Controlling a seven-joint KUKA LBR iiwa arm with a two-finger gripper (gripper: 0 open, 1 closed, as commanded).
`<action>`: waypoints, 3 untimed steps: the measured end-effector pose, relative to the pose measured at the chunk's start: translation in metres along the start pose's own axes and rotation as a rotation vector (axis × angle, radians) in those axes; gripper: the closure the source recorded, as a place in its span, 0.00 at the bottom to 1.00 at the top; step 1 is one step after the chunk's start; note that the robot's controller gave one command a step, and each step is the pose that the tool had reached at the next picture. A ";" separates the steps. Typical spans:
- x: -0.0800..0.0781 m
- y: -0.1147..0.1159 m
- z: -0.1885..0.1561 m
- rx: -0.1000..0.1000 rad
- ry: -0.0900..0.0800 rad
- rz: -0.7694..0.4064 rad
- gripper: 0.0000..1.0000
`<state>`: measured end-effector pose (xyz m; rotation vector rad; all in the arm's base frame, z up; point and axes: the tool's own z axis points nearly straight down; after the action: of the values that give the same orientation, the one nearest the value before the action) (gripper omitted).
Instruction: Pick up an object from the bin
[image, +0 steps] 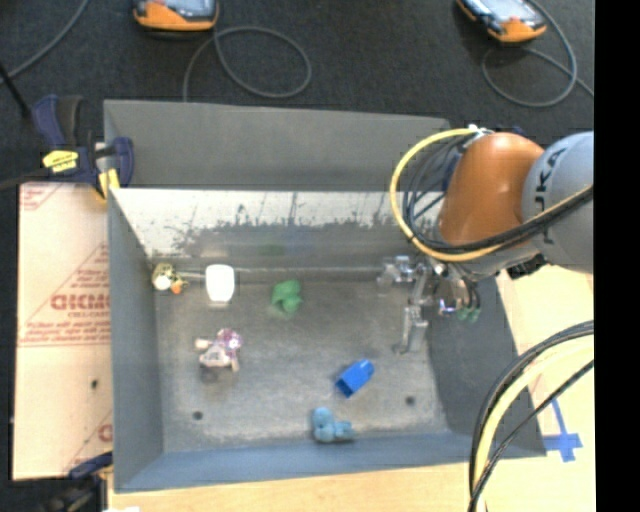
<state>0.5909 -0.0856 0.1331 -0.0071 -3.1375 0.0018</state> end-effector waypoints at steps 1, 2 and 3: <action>-0.002 0.000 -0.005 0.001 -0.008 -0.002 0.00; 0.022 0.022 0.020 0.004 -0.012 -0.044 0.00; 0.041 0.038 0.044 -0.002 -0.003 -0.199 0.00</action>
Offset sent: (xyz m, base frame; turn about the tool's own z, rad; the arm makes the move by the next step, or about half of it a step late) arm -0.0570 0.0590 -0.0571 -0.1084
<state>0.5502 -0.0470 0.0892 0.3056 -3.1253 -0.0014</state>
